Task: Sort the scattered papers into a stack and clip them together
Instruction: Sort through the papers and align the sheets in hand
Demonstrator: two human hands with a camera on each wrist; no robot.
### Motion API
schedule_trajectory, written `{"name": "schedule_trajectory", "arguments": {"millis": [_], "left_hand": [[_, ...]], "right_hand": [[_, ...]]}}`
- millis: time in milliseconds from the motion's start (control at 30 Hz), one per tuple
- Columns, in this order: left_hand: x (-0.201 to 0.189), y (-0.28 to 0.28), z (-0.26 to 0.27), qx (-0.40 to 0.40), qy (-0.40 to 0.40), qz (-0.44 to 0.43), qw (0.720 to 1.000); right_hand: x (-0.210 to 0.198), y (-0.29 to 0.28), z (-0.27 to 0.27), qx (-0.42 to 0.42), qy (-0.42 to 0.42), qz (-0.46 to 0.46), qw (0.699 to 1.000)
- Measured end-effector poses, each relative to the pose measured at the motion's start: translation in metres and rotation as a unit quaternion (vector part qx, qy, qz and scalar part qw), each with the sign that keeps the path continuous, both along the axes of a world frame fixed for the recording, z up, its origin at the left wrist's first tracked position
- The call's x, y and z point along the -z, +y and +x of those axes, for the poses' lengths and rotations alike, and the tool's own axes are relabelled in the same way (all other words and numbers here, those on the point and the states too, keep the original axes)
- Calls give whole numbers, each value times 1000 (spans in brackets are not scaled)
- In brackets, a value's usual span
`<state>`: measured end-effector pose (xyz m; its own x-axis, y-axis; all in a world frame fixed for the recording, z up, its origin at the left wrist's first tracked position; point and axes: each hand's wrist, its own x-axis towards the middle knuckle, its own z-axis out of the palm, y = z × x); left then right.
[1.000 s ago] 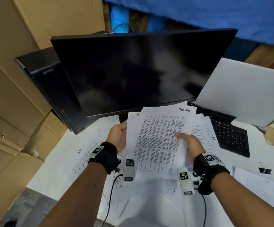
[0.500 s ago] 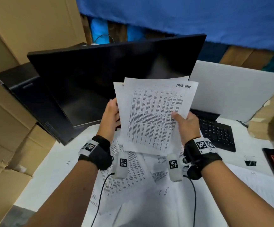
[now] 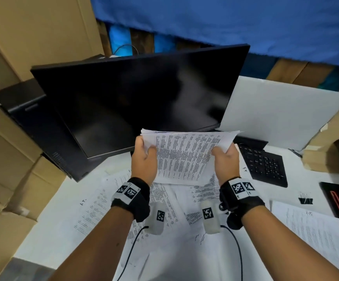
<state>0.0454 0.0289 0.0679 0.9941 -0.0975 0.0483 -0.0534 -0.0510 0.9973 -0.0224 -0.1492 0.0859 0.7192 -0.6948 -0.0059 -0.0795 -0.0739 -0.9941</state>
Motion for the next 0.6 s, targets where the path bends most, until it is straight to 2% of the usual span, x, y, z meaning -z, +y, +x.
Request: {"name": "schedule_trajectory", "arguments": {"millis": [200, 400, 500, 600], "left_hand": [[12, 1, -9, -19, 14, 12, 1000], [12, -2, -18, -29, -32, 34, 998], [15, -4, -27, -31, -16, 45, 998], [14, -4, -32, -36, 7, 23, 999]], "right_hand": [[10, 4, -4, 20, -6, -6, 1000], [4, 9, -6, 18, -19, 27, 999], [11, 21, -11, 11, -3, 36, 999], [14, 23, -12, 43, -14, 74, 996]]}}
